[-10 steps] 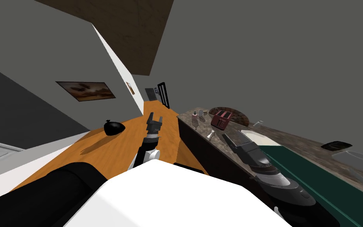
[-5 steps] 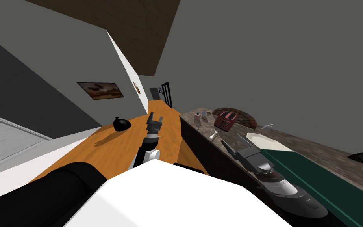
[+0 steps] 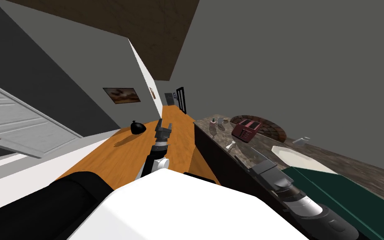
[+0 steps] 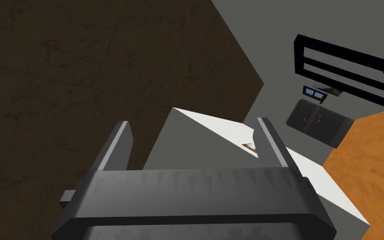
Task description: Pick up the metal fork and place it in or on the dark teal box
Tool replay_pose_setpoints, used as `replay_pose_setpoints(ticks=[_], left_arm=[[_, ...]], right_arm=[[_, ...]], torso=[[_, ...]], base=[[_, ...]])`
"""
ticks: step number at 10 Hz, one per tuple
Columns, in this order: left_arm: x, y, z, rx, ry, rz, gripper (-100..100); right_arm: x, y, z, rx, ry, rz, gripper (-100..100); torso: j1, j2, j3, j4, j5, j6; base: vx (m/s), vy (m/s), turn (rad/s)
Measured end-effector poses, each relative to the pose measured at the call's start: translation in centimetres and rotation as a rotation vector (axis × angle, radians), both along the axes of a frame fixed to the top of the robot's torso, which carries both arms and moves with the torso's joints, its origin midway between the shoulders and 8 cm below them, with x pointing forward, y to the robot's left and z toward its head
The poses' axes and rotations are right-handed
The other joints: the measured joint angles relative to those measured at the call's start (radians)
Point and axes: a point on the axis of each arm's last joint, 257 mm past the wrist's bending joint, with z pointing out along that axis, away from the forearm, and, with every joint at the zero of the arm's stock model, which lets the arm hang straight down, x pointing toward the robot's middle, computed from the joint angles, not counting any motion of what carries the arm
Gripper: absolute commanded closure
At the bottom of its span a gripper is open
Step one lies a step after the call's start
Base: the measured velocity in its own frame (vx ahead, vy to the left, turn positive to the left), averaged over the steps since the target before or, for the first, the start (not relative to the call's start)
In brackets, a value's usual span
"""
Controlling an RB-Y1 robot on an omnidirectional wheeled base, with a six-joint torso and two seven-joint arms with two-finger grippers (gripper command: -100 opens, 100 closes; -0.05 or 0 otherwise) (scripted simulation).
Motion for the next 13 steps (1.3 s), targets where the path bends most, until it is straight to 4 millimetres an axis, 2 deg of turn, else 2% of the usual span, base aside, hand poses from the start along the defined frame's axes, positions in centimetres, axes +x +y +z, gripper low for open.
replay_pose_setpoints(ticks=[6,9,10,11,13], left_arm=[[0.0,0.0,0.0,0.000,0.000,0.000,0],[0.0,0.0,0.0,0.000,0.000,0.000,0],[0.0,0.0,0.0,0.000,0.000,0.000,0],[0.0,0.0,0.0,0.000,0.000,0.000,0],[0.0,0.0,0.0,0.000,0.000,0.000,0]], right_arm=[[-1.4,-0.8,-4.0,-0.219,0.088,0.016,-100],[-2.9,-2.0,-6.8,-0.349,0.156,0.032,-100],[-3.7,-3.0,-8.0,-0.404,0.189,0.044,-100],[-4.1,-3.3,-8.8,-0.441,0.209,0.054,-100],[-4.9,-4.0,-10.0,-0.494,0.245,0.062,-100]], torso=[[0.000,-0.001,-0.001,0.000,0.000,0.001],[-0.001,-0.003,-0.001,-0.001,0.000,0.000],[-0.003,-0.004,-0.002,-0.001,-0.001,0.000],[-0.003,-0.004,-0.002,-0.001,-0.001,0.001],[0.000,-0.003,-0.002,-0.001,0.000,0.000]], base=[[0.011,-0.016,0.179],[0.036,-0.039,0.301],[0.040,-0.055,0.142],[0.017,-0.025,-0.053],[0.025,-0.026,0.242]])
